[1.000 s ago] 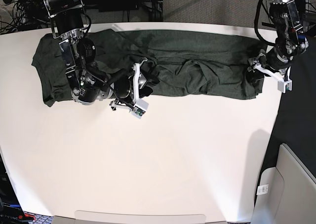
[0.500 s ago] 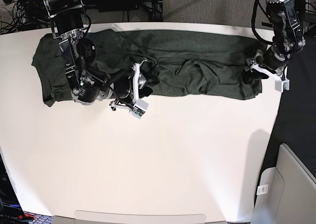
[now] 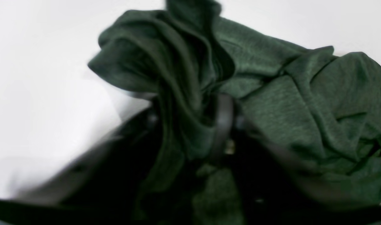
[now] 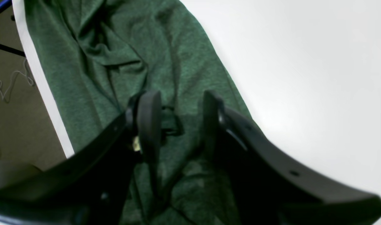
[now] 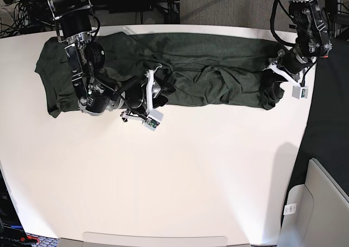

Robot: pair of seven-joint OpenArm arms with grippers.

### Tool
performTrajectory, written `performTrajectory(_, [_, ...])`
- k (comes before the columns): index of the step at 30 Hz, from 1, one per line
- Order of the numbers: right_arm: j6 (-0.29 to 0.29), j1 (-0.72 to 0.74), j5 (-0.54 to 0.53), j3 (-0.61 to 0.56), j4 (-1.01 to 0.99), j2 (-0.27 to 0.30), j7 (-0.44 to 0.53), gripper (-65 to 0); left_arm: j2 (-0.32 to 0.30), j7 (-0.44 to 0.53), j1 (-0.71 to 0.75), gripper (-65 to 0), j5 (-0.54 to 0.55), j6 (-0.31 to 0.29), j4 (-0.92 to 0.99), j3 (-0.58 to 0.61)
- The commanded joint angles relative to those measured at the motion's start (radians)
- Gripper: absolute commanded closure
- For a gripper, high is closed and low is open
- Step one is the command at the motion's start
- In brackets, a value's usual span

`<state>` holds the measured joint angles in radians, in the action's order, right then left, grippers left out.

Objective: Fold the T-shirt properly
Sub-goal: 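Grasp both ends of the green shirt strip with both grippers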

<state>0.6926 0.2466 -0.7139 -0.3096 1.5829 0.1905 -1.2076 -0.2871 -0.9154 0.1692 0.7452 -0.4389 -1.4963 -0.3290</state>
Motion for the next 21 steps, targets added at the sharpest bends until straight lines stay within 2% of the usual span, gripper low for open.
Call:
performTrajectory(1, [0.006, 0.023, -0.022, 0.007, 0.021, 0.002, 0.021, -22.7, -0.004, -0.046, 0.003, -9.3, -0.019, -0.001, -0.003, -0.002])
performTrajectory(4, [0.006, 0.023, -0.022, 0.016, 0.023, 0.016, 0.021, -22.7, -0.004, -0.046, -0.017, -3.0, -0.020, -0.001, -0.017, -0.005])
performTrajectory(12, [0.006, -0.013, -0.019, 0.146, 0.058, 0.056, 0.022, -22.6, 0.002, -0.046, -0.032, -2.8, -0.020, -0.001, -0.217, 0.001])
performTrajectory(14, [0.006, -0.019, -0.020, 0.181, 0.060, 0.085, 0.022, -22.6, 0.009, -0.052, -0.030, -2.8, -0.019, -0.001, -0.281, 0.003])
performTrajectory(18, [0.006, -0.036, -0.022, 0.254, 0.060, 0.125, 0.024, -22.6, 0.061, -0.146, -0.032, -2.8, -0.019, -0.001, -0.373, 0.001])
performTrajectory(21, [0.006, -0.049, -0.022, 0.310, 0.061, 0.152, 0.024, -22.6, 0.128, -0.204, -0.033, -2.8, -0.019, -0.001, -0.427, 0.003])
